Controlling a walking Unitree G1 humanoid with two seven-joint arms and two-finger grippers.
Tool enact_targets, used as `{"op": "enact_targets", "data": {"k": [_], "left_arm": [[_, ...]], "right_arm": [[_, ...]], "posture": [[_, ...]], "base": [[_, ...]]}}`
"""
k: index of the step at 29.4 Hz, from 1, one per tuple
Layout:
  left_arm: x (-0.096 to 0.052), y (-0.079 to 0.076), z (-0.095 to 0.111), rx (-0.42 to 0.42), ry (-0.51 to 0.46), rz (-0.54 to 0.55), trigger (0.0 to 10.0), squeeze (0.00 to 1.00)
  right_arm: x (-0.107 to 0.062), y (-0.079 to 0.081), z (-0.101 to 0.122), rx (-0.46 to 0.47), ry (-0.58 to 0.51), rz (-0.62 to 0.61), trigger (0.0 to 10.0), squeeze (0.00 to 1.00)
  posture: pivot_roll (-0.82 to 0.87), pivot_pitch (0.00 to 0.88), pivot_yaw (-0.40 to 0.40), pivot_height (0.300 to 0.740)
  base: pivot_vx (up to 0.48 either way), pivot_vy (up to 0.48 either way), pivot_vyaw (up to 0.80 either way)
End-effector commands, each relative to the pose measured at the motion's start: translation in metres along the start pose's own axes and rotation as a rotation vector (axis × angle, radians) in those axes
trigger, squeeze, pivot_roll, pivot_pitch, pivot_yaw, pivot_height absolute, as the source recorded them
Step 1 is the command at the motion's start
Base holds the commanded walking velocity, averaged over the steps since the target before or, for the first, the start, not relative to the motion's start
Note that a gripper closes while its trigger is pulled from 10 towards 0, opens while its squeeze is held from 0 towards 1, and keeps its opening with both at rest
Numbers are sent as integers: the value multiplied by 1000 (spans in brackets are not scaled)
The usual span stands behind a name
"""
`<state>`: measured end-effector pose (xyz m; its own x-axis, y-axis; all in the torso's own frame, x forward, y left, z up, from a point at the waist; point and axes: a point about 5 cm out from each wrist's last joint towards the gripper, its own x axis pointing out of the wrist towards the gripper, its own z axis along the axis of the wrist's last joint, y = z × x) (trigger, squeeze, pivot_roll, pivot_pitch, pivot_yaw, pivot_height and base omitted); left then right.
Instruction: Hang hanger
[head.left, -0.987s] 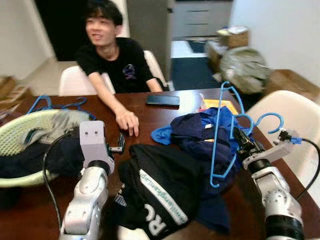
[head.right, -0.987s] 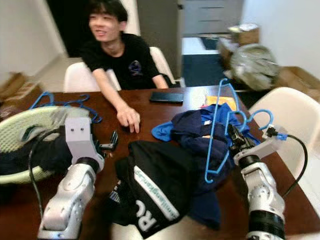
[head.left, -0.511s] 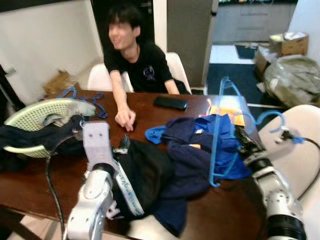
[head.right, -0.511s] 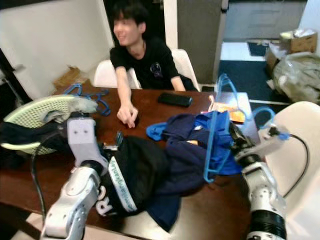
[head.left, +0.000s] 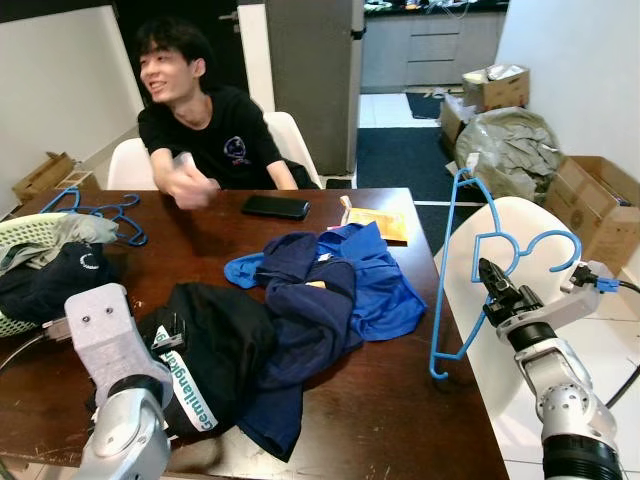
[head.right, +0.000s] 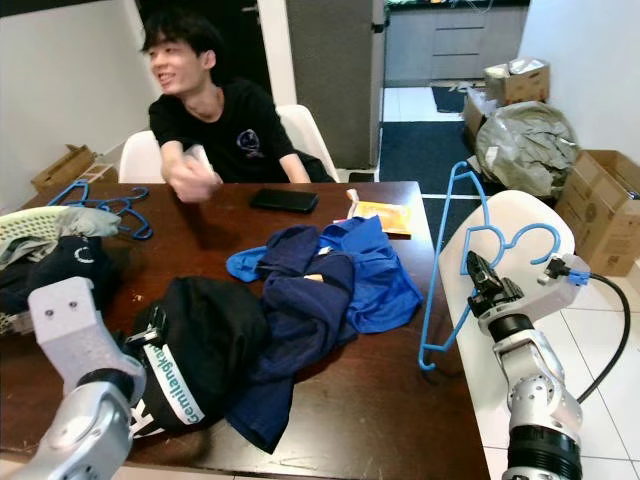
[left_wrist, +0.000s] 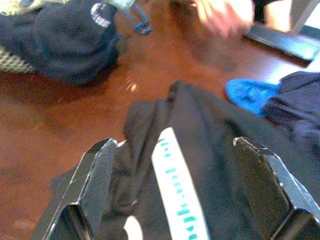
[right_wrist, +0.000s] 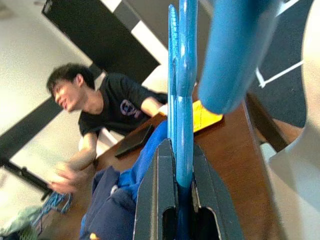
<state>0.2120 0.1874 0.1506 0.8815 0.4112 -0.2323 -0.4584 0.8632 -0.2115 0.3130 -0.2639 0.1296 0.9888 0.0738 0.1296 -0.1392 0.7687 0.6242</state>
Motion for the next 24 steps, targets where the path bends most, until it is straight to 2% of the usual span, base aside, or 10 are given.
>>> {"op": "enact_targets", "data": {"k": [1, 6, 11, 13, 18, 19, 21, 22, 23, 24], "left_arm": [[-14, -18, -26, -229, 160, 36, 10000, 0], [-13, -19, -41, -284, 257, 43, 10000, 0], [-5, -25, -57, -344, 390, -31, 10000, 0], [-1, -28, -63, -336, 418, -77, 10000, 0], [0, -28, -65, -339, 431, -87, 10000, 0], [2, -30, -68, -334, 442, -109, 2980, 0], [2, -30, -68, -334, 442, -109, 2980, 0], [5, -31, -69, -309, 442, -141, 0, 0], [9, -33, -65, -258, 416, -181, 0, 0], [9, -33, -65, -258, 416, -181, 0, 0]], "right_arm": [[1, 3, 1, 8, 3, 9, 10000, 0], [1, 3, 2, 3, 6, 7, 10000, 0], [2, 3, 2, 0, 3, 3, 10000, 0], [2, 3, 3, -2, 3, 2, 10000, 0], [2, 3, 3, -3, 3, 1, 10000, 0], [3, 3, 3, -4, 4, 1, 10000, 0], [3, 3, 3, -4, 4, 1, 10000, 0], [3, 3, 4, -5, 6, 1, 10000, 0], [4, 4, 3, -7, 8, 2, 10000, 0], [4, 4, 3, -7, 8, 2, 10000, 0]], "posture": [[-10, 26, -2, 740], [-16, 25, -3, 740], [-27, 23, -2, 740], [-30, 21, -3, 740], [-33, 21, -5, 740], [-35, 21, -10, 740], [-35, 21, -10, 740], [-35, 18, -13, 740], [-35, 18, -12, 740], [-35, 18, -12, 740]], "base": [[0, 0, 0], [0, 0, 0], [0, 0, 0], [0, 0, 0], [0, 0, 0], [0, 0, 0], [0, 0, 0], [0, 0, 0], [0, 0, 0], [0, 0, 0]]}}
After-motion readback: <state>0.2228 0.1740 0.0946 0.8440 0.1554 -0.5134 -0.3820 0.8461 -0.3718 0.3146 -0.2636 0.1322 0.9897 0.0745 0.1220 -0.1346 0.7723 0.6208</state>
